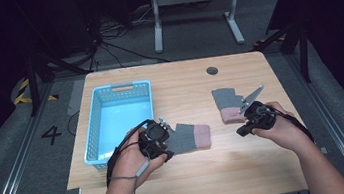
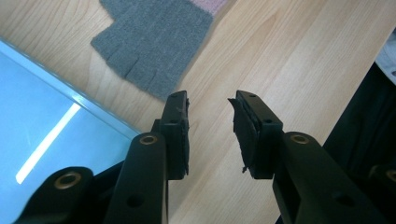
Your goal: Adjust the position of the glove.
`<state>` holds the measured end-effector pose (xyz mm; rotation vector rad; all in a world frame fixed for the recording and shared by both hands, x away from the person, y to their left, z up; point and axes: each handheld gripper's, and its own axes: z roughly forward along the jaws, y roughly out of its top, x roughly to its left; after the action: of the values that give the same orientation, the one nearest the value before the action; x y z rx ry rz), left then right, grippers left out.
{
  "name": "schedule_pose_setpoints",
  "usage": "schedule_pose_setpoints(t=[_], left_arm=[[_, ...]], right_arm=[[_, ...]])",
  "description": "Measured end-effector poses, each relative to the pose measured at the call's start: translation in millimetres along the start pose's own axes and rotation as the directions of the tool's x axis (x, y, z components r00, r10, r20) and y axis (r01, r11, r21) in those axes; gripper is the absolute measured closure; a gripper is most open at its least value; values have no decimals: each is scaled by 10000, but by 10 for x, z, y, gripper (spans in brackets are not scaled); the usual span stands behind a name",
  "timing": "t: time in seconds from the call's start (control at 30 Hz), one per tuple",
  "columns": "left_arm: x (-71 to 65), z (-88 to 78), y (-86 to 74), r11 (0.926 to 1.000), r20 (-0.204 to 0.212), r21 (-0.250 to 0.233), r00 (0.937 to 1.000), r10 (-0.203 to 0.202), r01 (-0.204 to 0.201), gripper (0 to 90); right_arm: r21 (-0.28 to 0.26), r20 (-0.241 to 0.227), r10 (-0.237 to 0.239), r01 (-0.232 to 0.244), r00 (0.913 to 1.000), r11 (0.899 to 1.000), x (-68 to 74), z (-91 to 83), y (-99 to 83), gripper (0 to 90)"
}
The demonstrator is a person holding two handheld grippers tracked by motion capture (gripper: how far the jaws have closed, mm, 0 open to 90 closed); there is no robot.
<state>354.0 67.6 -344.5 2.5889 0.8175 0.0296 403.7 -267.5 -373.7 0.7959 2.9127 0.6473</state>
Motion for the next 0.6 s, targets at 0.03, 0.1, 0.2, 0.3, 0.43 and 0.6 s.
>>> schedule_pose_setpoints(t=[0.03,0.1,0.2,0.3,0.43,0.6], left_arm=[[0,0,0,10000,0,0,10000,0,0,678],[11,-14,-2,10000,165,-51,9999,-34,35,715],[14,-27,-2,9999,273,-121,9996,-13,16,768],[19,-30,-2,9998,360,-173,9993,-44,50,815],[21,-43,-13,9997,441,-243,9990,-69,80,860],[15,-78,-23,9988,464,-448,9988,-163,184,899]], right_arm=[[0,0,0,0,10000,10000,0,0,0,895],[-58,-53,-51,50,10000,10000,11,-3,9,895],[-177,-157,-86,84,9998,9998,34,8,29,895],[-295,-245,-172,164,9996,9994,60,28,61,896],[-417,-378,-310,294,9988,9987,101,66,118,896],[-641,-600,-632,594,9962,9962,210,167,258,896]])
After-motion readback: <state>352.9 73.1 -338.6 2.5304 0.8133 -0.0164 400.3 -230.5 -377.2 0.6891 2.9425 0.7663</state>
